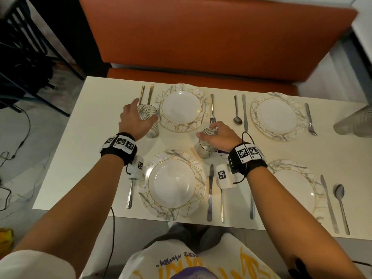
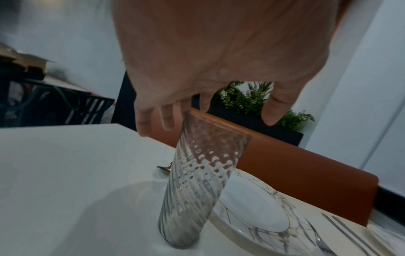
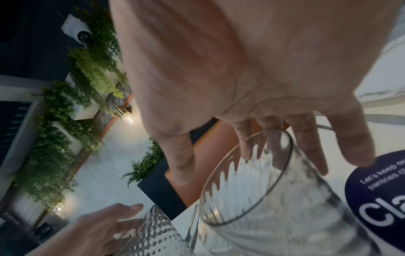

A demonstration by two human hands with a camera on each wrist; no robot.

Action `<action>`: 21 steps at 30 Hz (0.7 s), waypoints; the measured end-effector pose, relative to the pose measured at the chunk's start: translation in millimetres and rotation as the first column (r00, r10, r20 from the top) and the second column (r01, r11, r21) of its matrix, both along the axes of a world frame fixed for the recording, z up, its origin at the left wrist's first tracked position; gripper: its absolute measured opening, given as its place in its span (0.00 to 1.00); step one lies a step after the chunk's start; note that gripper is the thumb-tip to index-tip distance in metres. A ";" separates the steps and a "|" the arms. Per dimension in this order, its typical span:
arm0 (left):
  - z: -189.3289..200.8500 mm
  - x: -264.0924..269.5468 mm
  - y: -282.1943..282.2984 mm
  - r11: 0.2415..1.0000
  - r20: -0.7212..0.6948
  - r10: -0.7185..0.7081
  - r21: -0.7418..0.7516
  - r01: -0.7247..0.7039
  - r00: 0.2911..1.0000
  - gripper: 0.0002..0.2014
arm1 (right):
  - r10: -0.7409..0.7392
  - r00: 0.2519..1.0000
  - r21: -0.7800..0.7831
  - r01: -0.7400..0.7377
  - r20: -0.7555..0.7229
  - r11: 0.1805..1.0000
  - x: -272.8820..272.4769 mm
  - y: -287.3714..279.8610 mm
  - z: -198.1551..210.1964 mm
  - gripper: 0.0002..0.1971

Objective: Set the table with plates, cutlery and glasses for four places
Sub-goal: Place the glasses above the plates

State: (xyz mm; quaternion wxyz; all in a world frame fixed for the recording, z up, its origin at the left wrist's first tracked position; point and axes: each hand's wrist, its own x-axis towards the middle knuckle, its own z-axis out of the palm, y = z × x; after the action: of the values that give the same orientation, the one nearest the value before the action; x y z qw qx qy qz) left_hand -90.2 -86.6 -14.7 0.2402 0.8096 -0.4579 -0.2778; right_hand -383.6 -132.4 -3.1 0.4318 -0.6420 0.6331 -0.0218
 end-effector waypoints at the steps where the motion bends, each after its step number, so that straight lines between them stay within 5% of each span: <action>1: 3.8 -2.9 0.8 1.000 0.078 -0.008 -0.003 0.009 0.997 0.46 | -0.012 1.000 -0.012 0.012 0.021 1.000 -4.8 -0.1 2.7 0.39; 5: 23.0 -25.9 1.9 0.994 0.286 -0.034 -0.090 0.062 0.958 0.42 | -0.015 0.996 -0.098 0.024 0.093 0.995 -33.1 0.5 16.1 0.33; 9: 41.8 -77.5 -14.7 0.978 0.315 -0.120 -0.127 0.167 0.942 0.38 | -0.015 0.993 -0.253 0.043 0.114 0.967 -78.3 -6.0 26.4 0.20; 14: 57.3 -207.8 -60.7 0.914 0.237 -0.354 -0.119 0.389 0.905 0.20 | -0.101 0.982 -0.327 0.148 0.157 0.933 -189.9 -24.4 32.9 0.10; 21: 71.6 -432.1 -117.9 0.793 0.075 -0.587 -0.150 0.591 0.806 0.09 | -0.197 0.977 -0.380 0.213 0.082 0.900 -387.6 -68.3 26.5 0.07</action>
State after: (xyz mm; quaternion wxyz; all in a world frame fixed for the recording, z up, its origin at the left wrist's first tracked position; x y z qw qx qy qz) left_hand -522.3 -204.5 56.9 0.2026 0.6075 -0.7113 -0.2897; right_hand -771.2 -200.7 23.3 0.3050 -0.6437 0.6713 -0.2047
